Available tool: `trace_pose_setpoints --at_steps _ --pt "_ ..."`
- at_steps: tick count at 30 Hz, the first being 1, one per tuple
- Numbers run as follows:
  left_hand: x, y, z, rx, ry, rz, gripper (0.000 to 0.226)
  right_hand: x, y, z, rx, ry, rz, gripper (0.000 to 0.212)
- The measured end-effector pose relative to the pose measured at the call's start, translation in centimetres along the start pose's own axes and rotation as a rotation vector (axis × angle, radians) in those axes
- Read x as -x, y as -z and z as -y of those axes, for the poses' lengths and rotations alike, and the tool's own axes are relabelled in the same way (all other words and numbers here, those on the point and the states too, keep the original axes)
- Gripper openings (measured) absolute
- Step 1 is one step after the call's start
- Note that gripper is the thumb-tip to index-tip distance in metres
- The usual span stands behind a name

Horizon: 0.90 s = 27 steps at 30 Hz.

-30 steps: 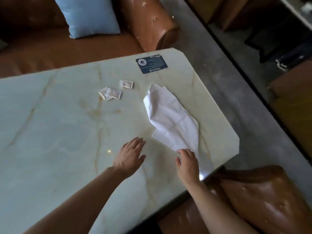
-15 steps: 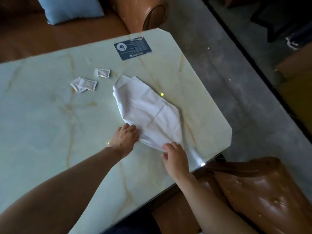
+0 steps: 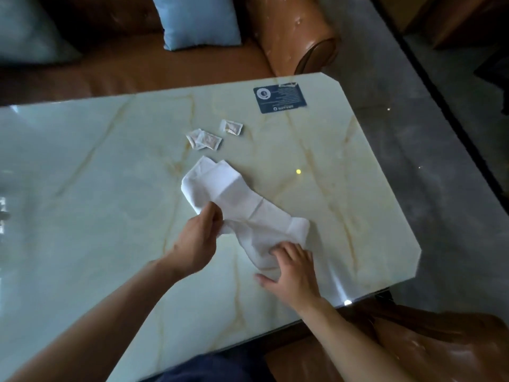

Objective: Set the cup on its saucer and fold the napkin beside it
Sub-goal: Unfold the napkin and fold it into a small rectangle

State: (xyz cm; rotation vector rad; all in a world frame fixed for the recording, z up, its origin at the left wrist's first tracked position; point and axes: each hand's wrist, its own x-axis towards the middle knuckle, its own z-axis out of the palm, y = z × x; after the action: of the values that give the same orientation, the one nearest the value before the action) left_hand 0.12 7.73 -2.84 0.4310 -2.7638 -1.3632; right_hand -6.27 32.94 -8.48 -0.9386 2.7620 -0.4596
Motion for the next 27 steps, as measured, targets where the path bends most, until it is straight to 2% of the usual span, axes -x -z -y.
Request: trace_pose_setpoints --at_steps 4,5,8,10,14,19,21,23,25,27 --pt "2.3 4.3 -0.9 0.099 0.027 -0.094 0.015 -1.3 -0.4 6.2 -0.03 0.056 -0.059 0.063" --pt "2.9 5.4 -1.1 0.12 0.028 -0.112 0.015 -1.7 -0.4 7.8 -0.057 0.06 -0.091 0.057" --pt "4.7 9.0 -1.0 0.152 0.041 -0.166 0.019 -2.9 -0.5 12.0 -0.083 0.145 -0.19 0.02" --pt "5.9 11.9 -0.4 0.121 0.037 -0.211 0.018 -3.7 -0.2 13.3 -0.1 0.181 -0.224 0.008" --pt "8.6 17.6 1.4 -0.005 0.017 -0.255 0.009 -5.4 1.7 14.3 -0.16 0.244 -0.235 0.011" --pt "11.3 22.3 3.9 -0.132 0.05 -0.279 0.021 -8.6 5.6 16.1 -0.258 0.364 -0.231 0.023" --pt "12.1 24.3 4.9 -0.138 0.052 -0.303 0.016 -10.1 7.4 16.9 -0.325 0.336 -0.189 0.031" --pt "12.6 26.1 5.6 -0.136 0.026 -0.332 0.01 -11.5 8.9 17.9 -0.405 0.296 -0.045 0.034" --pt "13.0 27.7 6.3 -0.138 -0.003 -0.362 0.012 -12.8 10.0 18.8 -0.445 0.307 0.095 0.025" --pt "13.3 29.3 6.8 -0.144 -0.019 -0.384 0.013 -13.9 10.9 19.7 -0.443 0.322 0.153 0.015"
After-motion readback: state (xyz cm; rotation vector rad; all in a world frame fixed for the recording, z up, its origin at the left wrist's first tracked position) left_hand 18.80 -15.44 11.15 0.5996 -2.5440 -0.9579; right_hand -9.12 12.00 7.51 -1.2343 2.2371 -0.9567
